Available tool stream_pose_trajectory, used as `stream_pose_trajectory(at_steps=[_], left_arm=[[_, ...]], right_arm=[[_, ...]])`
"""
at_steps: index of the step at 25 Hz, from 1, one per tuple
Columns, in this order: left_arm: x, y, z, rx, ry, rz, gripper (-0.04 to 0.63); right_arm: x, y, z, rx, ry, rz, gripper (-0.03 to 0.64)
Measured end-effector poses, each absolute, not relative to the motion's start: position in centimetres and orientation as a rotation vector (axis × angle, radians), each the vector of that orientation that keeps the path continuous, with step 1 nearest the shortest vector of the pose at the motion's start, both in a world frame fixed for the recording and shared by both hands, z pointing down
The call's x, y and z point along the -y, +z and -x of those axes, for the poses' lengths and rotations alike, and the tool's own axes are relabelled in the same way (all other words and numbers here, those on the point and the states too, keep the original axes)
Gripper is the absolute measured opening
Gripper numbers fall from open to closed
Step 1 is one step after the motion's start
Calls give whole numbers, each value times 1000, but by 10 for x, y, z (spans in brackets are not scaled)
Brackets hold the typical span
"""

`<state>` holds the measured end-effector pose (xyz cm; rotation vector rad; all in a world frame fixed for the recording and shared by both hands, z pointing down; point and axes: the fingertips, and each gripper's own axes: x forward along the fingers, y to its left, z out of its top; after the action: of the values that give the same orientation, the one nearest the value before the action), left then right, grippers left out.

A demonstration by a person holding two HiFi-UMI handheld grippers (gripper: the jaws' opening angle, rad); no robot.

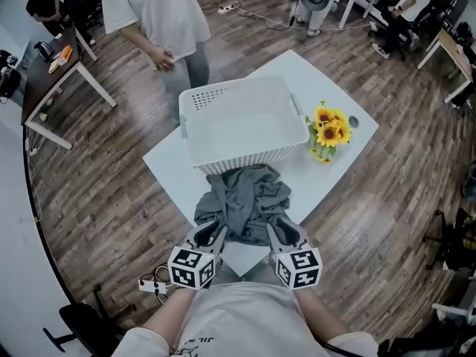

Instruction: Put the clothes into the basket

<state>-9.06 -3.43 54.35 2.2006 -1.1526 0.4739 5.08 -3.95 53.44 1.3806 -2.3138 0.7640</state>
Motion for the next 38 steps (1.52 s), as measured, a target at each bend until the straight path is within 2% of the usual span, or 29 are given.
stream_pose_trajectory(at_steps=[1,5,10,15,19,26,38], left_arm=[[33,546,91,1133,477,-2197,103],[34,557,98,1091,509,-2196,203],[37,581,104,1024,599,-2195,312],[44,600,109,986,734,-2248,437],[47,620,104,902,757,-2213,485],[56,650,97,832,800,-2162,503],[64,683,81,728,887,-2095,502]], right_arm=[[39,537,-50,2313,757,-1366,142],[38,553,-44,2282,675,-1256,286],[34,581,-35,2230,603,-1109,420],[35,605,-29,2168,569,-1012,476],[40,622,-29,2150,602,-979,497],[54,647,-35,2090,596,-924,508],[55,680,-11,2099,816,-752,518]])
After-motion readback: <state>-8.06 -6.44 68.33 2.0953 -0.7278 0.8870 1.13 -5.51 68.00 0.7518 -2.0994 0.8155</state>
